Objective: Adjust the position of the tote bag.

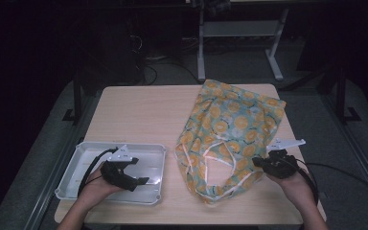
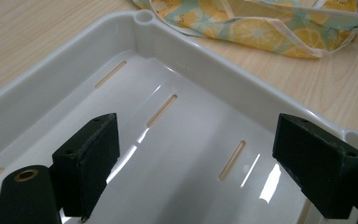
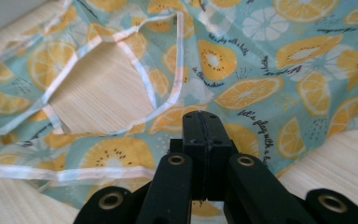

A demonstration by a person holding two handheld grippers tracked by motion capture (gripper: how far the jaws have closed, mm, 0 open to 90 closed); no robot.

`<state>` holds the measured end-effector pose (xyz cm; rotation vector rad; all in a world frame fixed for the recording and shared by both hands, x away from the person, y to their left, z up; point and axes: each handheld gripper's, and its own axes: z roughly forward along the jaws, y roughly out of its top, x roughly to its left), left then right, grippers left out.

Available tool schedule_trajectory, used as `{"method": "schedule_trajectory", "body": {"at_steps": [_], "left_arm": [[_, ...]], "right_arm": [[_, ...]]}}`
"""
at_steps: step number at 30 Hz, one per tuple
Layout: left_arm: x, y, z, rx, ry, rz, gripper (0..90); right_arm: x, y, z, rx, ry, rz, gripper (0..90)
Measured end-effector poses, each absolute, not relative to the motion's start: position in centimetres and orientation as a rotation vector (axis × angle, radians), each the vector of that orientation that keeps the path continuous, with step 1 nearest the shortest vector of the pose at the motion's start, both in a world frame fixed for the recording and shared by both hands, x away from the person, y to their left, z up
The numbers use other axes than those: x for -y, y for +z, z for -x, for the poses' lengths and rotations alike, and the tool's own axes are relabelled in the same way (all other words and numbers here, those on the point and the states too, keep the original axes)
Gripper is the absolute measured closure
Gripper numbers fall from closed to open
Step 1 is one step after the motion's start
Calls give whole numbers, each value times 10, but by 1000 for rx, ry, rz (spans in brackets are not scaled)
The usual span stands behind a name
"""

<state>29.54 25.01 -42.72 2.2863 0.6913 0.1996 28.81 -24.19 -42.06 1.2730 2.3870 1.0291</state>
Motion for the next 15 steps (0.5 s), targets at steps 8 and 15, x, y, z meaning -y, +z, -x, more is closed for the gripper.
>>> {"method": "schedule_trajectory", "body": {"at_steps": [8, 15], "left_arm": [[-237, -421, -301, -657, 206, -2305, 157], [-219, -410, -310, -647, 205, -2278, 197]], "right_arm": [[233, -436, -296, -2457, 933, -1252, 894], [231, -450, -299, -2496, 880, -1245, 895]]}}
